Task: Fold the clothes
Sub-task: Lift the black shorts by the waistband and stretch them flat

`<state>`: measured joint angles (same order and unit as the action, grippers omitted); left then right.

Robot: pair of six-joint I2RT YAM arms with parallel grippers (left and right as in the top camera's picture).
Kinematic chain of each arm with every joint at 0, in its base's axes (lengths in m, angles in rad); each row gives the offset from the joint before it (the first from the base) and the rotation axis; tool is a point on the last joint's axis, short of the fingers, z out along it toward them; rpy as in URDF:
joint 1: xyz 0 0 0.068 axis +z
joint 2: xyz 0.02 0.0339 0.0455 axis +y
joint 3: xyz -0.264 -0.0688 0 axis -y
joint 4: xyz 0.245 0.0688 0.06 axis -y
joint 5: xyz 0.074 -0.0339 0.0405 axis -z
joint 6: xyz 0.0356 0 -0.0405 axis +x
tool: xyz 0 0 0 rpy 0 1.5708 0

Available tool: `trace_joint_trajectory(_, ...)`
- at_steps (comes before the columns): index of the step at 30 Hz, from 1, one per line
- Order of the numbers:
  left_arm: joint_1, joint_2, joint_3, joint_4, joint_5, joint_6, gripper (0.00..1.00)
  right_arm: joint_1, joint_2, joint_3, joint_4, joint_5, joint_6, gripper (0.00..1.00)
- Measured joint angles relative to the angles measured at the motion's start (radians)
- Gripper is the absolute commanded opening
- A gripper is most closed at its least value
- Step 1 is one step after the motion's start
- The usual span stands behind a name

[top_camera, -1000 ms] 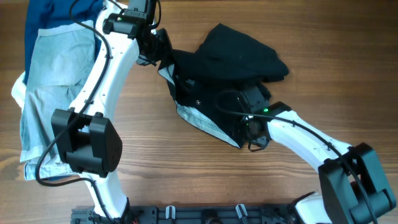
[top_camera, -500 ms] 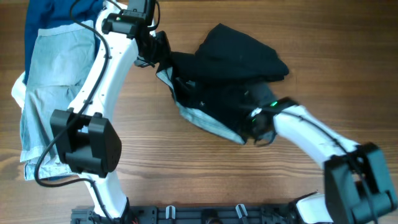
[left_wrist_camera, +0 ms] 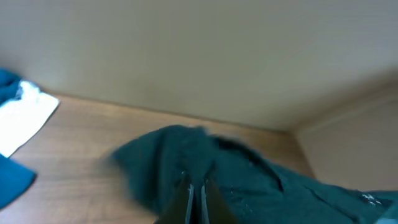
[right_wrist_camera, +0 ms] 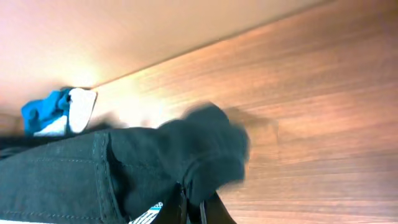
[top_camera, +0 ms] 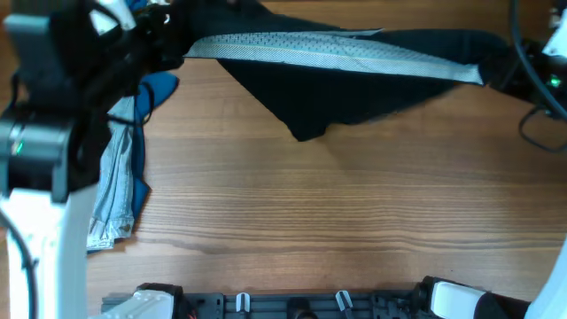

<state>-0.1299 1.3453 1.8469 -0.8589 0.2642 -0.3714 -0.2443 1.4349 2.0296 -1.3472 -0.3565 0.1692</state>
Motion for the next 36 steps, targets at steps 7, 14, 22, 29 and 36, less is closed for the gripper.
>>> trace_joint_trajectory(7, -0.044, -0.024, 0.0, -0.008, -0.006, 0.0, 0.04, -0.022, 0.002, 0.047, -0.061, 0.019, -0.044, 0.04)
trace_joint_trajectory(14, -0.051, 0.013, 0.0, 0.013, -0.042, 0.0, 0.04, -0.022, 0.035, 0.063, -0.006, 0.016, -0.069, 0.04)
trace_joint_trajectory(22, -0.054, 0.177, -0.002, 0.143, -0.056, 0.0, 0.04, -0.02, 0.136, 0.064, 0.104, -0.002, -0.07, 0.04)
trace_joint_trajectory(29, -0.063, 0.037, -0.003, 0.063, -0.079, 0.003, 0.04, -0.021, -0.015, 0.064, 0.013, 0.006, -0.074, 0.04)
trace_joint_trajectory(36, -0.125, -0.278, -0.002, -0.095, -0.107, 0.019, 0.04, -0.031, -0.329, 0.076, -0.184, 0.109, -0.081, 0.04)
